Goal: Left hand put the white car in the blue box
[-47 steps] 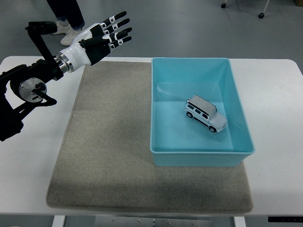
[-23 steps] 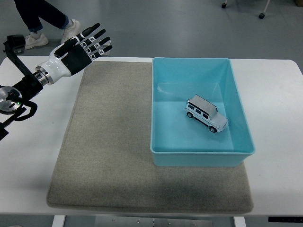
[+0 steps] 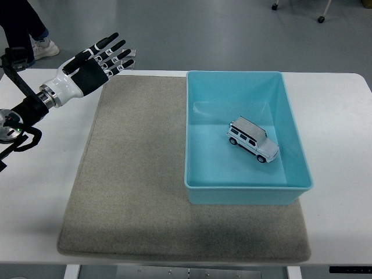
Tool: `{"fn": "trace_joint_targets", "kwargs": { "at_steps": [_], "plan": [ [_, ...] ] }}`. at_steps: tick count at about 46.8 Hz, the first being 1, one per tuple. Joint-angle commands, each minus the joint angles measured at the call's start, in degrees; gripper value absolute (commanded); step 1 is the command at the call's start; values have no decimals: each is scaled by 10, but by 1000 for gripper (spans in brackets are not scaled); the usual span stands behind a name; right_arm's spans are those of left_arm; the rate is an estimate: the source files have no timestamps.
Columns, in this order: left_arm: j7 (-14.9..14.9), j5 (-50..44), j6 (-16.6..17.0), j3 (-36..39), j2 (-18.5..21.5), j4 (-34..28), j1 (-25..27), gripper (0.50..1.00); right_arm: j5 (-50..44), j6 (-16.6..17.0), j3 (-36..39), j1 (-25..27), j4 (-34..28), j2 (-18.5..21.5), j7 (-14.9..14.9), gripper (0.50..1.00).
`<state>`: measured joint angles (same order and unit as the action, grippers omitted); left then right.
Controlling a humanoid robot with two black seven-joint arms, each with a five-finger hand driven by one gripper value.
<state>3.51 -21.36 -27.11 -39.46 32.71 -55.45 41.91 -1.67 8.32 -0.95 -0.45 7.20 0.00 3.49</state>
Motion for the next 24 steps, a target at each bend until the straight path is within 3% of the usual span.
{"fn": "trace_joint_targets", "kwargs": {
  "at_steps": [1,24],
  "plan": [
    [0,0,0,0,4,1,0,999,1,-2,1,0,0,0,-1,936],
    [-1,0,-1,0,9,0,-1,999,-1,1,-1,1,3,0,0,936]
  ]
}}
